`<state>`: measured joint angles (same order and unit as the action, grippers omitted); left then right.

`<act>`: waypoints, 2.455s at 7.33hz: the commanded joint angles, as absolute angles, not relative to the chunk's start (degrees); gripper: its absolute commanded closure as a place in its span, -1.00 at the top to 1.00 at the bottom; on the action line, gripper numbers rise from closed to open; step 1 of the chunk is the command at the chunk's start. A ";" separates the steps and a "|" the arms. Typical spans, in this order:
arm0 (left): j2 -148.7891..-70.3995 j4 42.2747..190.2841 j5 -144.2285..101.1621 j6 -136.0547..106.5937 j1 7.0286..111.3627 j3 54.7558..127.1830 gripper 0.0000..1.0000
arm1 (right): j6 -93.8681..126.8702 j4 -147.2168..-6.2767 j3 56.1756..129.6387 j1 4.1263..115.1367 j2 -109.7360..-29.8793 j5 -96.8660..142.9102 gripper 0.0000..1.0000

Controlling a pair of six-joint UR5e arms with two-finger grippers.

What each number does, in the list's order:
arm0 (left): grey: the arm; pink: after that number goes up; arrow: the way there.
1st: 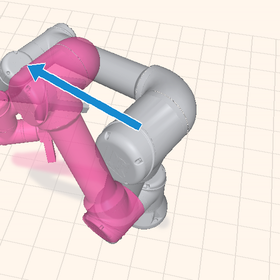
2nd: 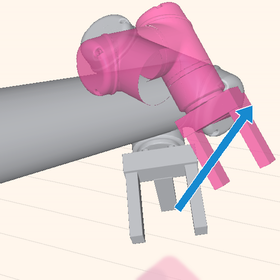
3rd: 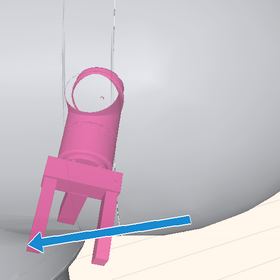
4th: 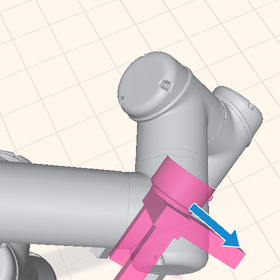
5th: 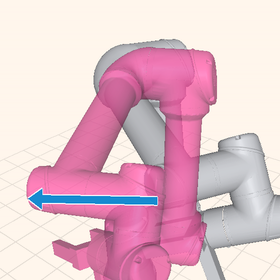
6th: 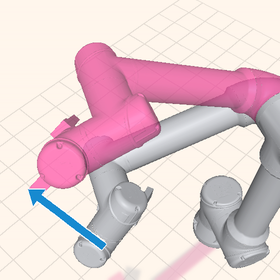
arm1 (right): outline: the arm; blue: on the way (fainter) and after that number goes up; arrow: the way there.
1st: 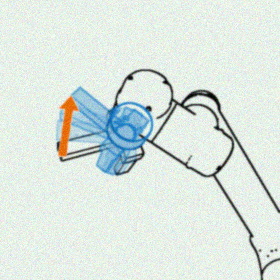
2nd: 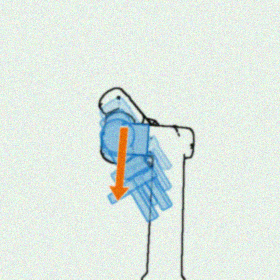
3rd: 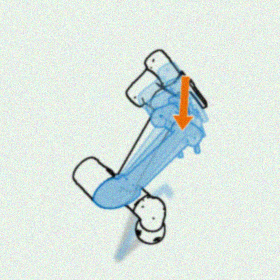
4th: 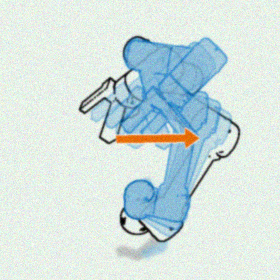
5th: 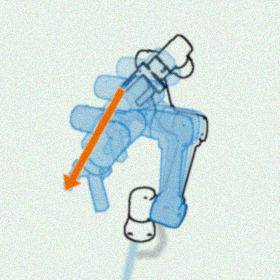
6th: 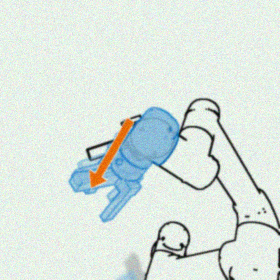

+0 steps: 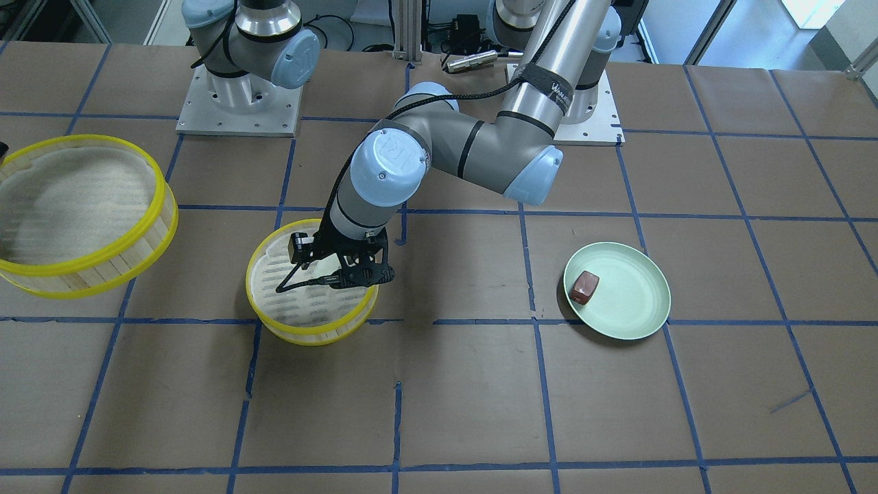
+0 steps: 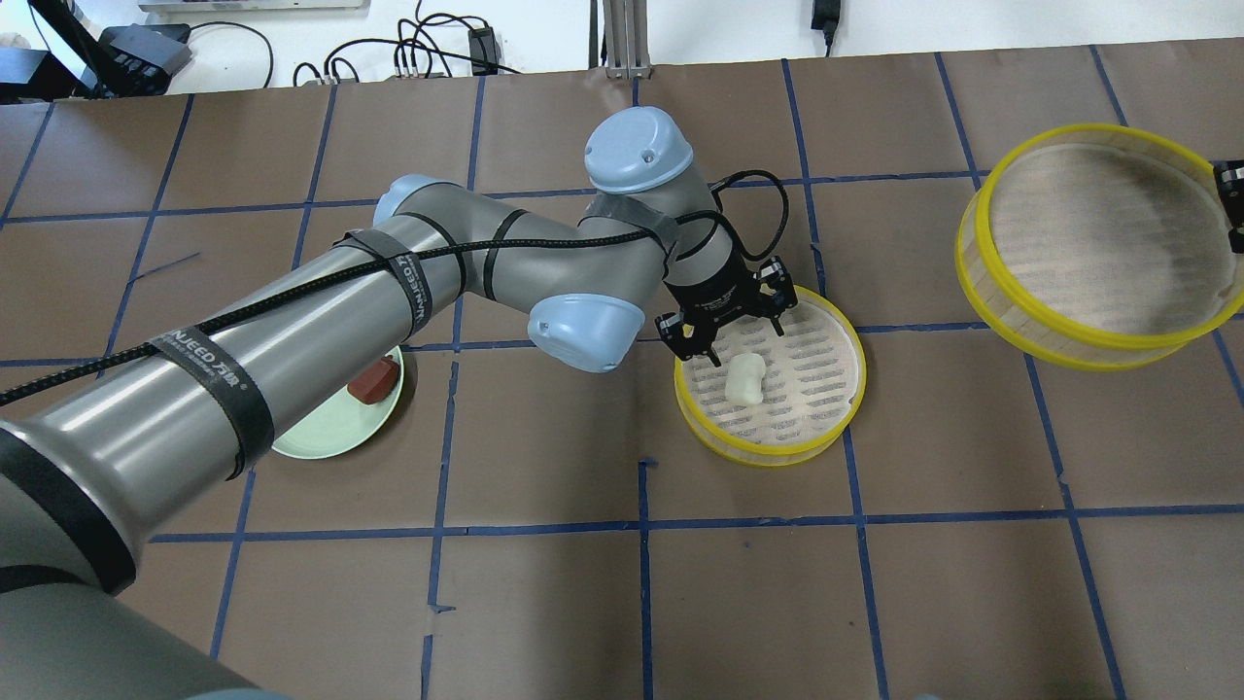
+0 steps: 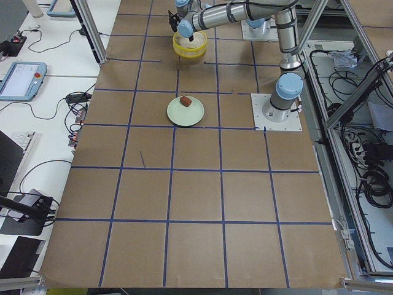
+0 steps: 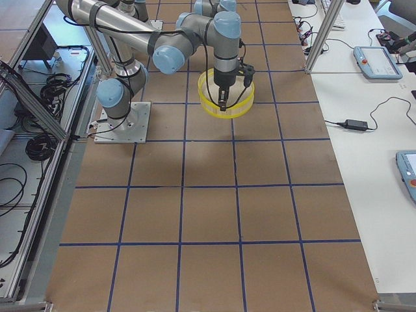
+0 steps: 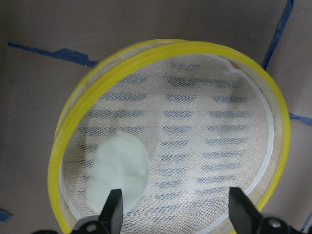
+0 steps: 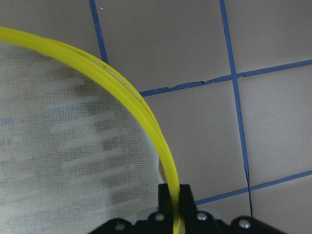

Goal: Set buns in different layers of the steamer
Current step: 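Lower the white bun into the bottom tier and open the left gripper, then withdraw the left gripper while the right gripper returns the top tier overhead, then lower the top tier onto the bottom tier with the right gripper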

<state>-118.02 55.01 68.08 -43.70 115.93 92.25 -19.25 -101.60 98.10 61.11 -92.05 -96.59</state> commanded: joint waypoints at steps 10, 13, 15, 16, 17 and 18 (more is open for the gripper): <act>-98.18 82.17 88.50 -4.14 83.85 92.82 1.00 | 3.34 -100.08 98.88 87.97 -85.12 -99.66 -0.74; -96.78 82.18 94.72 -4.31 91.11 92.29 1.00 | 3.16 -107.09 103.69 87.19 -82.89 -98.70 -0.77; -95.11 82.96 92.04 -4.75 92.90 92.20 1.00 | 3.16 -107.75 104.94 87.27 -82.71 -96.69 -0.77; -94.40 84.10 91.59 -4.57 92.90 92.28 1.00 | 3.34 -107.75 105.29 87.45 -82.18 -96.77 -0.77; -93.96 84.02 90.36 -3.70 92.90 92.37 1.00 | 2.64 -107.75 105.38 87.45 -81.92 -96.77 -0.77; -93.35 84.28 88.35 -3.52 93.16 92.20 1.00 | 3.16 -107.84 105.21 87.45 -81.04 -96.77 -0.77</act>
